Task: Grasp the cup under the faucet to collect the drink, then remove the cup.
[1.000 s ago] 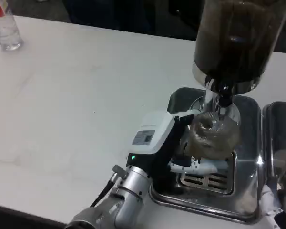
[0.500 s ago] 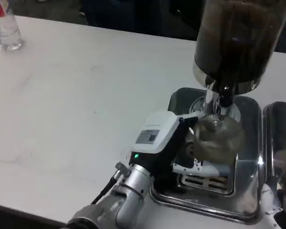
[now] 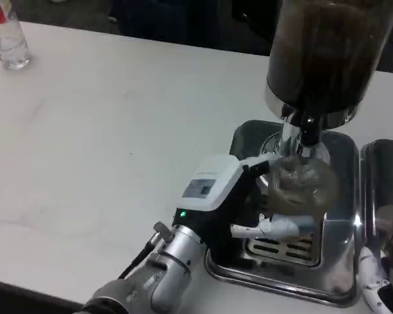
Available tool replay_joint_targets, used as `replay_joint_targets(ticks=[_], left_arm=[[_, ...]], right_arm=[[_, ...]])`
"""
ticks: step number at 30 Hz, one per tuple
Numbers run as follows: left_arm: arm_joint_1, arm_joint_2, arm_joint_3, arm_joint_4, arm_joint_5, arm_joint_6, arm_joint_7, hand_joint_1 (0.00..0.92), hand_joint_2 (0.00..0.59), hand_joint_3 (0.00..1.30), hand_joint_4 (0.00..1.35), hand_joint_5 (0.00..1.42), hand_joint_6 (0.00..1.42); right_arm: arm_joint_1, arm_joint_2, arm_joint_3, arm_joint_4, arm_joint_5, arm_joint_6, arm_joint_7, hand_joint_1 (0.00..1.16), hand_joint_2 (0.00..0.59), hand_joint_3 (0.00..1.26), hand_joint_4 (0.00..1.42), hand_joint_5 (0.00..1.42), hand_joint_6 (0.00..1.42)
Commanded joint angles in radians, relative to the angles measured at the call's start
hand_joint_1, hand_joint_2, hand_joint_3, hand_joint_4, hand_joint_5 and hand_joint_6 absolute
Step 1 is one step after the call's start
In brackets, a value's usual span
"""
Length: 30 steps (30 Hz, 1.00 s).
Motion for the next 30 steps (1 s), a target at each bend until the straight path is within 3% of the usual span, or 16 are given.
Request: replay_joint_targets(ticks=[1, 6, 12, 15, 22, 25, 27, 30], left_arm=[[0.016, 0.02, 0.005, -0.008, -0.01, -0.017, 0.009, 0.158, 0.013, 0.31, 0.39, 0.65, 0.56], [0.029, 0.036, 0.014, -0.016, -0.017, -0.037, 0.002, 0.133, 0.004, 0.31, 0.39, 0.65, 0.55], [0.067, 0.075, 0.039, -0.063, -0.042, -0.089, 0.014, 0.072, 0.0, 0.2, 0.32, 0.6, 0.5], [0.079, 0.087, 0.071, -0.073, -0.079, -0.106, -0.012, 0.059, 0.0, 0.2, 0.32, 0.6, 0.52], [0.136, 0.159, 0.155, -0.132, -0.162, -0.145, -0.04, 0.038, 0.0, 0.19, 0.26, 0.56, 0.54], [0.166, 0.186, 0.191, -0.17, -0.2, -0.167, -0.074, 0.024, 0.0, 0.17, 0.23, 0.5, 0.45], [0.186, 0.202, 0.217, -0.198, -0.23, -0.185, -0.112, 0.021, 0.0, 0.16, 0.22, 0.49, 0.43], [0.216, 0.217, 0.257, -0.23, -0.294, -0.218, -0.191, 0.0, 0.0, 0.05, 0.08, 0.29, 0.22]], right_arm=[[-0.009, -0.008, 0.0, 0.014, 0.007, -0.012, 0.009, 0.11, 0.484, 0.06, 0.0, 0.0, 0.13], [-0.022, -0.009, 0.002, 0.021, 0.007, -0.014, 0.011, 0.1, 0.484, 0.06, 0.0, 0.0, 0.13], [-0.042, -0.024, -0.009, 0.037, 0.023, -0.023, 0.028, 0.1, 0.484, 0.06, 0.0, 0.0, 0.13], [-0.066, -0.036, -0.015, 0.053, 0.034, -0.033, 0.038, 0.1, 0.484, 0.06, 0.0, 0.0, 0.13], [-0.11, -0.049, -0.007, 0.071, 0.049, -0.043, 0.068, 0.1, 0.47, 0.05, 0.0, 0.0, 0.13], [-0.116, -0.053, -0.009, 0.082, 0.066, -0.065, 0.072, 0.1, 0.469, 0.04, 0.0, 0.0, 0.13], [-0.121, -0.051, -0.018, 0.091, 0.116, -0.095, 0.091, 0.1, 0.467, 0.04, 0.0, 0.0, 0.13], [-0.124, -0.05, -0.032, 0.104, 0.183, -0.141, 0.109, 0.11, 0.432, 0.0, 0.0, 0.0, 0.11]])
